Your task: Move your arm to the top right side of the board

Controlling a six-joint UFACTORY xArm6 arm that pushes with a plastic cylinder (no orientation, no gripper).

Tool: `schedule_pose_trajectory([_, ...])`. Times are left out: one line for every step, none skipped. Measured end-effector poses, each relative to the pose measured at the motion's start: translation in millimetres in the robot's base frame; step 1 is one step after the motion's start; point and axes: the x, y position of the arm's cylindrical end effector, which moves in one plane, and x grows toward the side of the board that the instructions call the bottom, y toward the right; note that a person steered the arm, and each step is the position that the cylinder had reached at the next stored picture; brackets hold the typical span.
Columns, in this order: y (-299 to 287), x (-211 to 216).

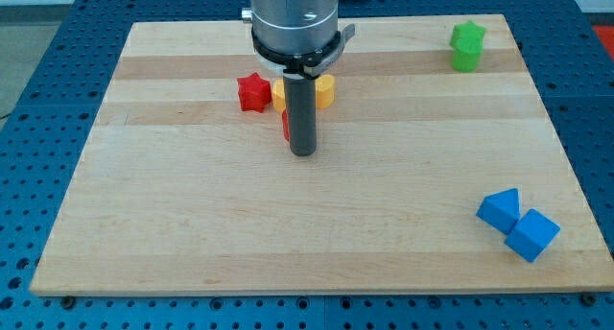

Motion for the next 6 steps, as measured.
schedule_pose_trajectory([0.6, 0.0])
schedule_pose_trajectory([61.7, 0.0])
schedule_pose_trajectory([143.3, -19.5])
schedule_pose_trajectory([227.5, -66.2])
schedule_pose_trajectory([282.5, -126.5])
schedule_pose_trajectory([293.7, -220.4])
